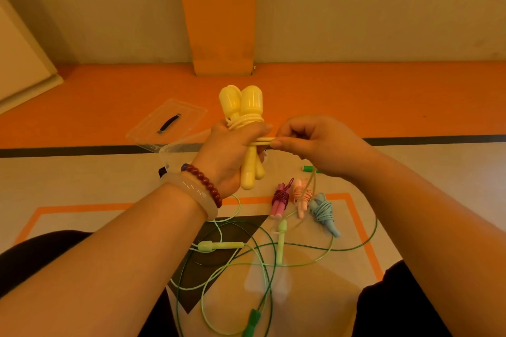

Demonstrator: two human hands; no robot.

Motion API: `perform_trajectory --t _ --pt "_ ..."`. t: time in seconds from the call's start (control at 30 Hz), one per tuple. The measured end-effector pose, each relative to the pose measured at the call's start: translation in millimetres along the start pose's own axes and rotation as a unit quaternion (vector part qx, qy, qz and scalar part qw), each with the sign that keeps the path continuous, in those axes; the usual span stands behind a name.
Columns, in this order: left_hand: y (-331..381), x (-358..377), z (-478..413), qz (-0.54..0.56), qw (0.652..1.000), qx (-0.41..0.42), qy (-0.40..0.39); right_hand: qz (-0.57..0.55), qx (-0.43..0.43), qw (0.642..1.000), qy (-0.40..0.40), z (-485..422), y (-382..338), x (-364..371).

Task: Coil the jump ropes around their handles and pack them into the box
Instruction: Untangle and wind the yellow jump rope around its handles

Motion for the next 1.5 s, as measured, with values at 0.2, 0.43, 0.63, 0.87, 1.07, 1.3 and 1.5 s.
perform_trajectory --t 0.2,0.43,0.63,0.87,1.07,1.3,1.5 --pt "1 1 2 0.042 0.999 0.008 -0.021 -0.008 -0.020 1.000 0.017 0 -2 3" --pt "5 -1 4 0.024 0.999 0.048 -0.003 -0.021 -0.012 0.999 0.026 0 1 2" --pt "8 1 5 0.009 0.998 0.057 -0.032 0.008 0.003 1.000 0.020 0 3 -2" --pt "14 4 6 0.024 0.991 0.053 -0.124 -0.103 -0.031 0.994 0.028 2 -3 -8" --pt "8 5 6 0.077 0.984 0.022 -0.159 -0.133 -0.025 0.990 0.047 3 -3 -7" --pt "-3 9 3 0.035 0.998 0.016 -0.045 -0.067 -0.018 0.995 0.066 -2 2 10" --pt "-2 2 1 -0.014 0.998 0.040 0.041 -0.046 -0.021 0.999 0.018 -5 -3 9"
Point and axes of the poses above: each hand's wrist, its own z-axis away from the middle knuckle, its own x-axis out of the palm, y = z × x, the point moved 2 cm from there along -z, towards the middle knuckle, and after that the axes turned 14 degrees about -y, right-handed, at the moved point
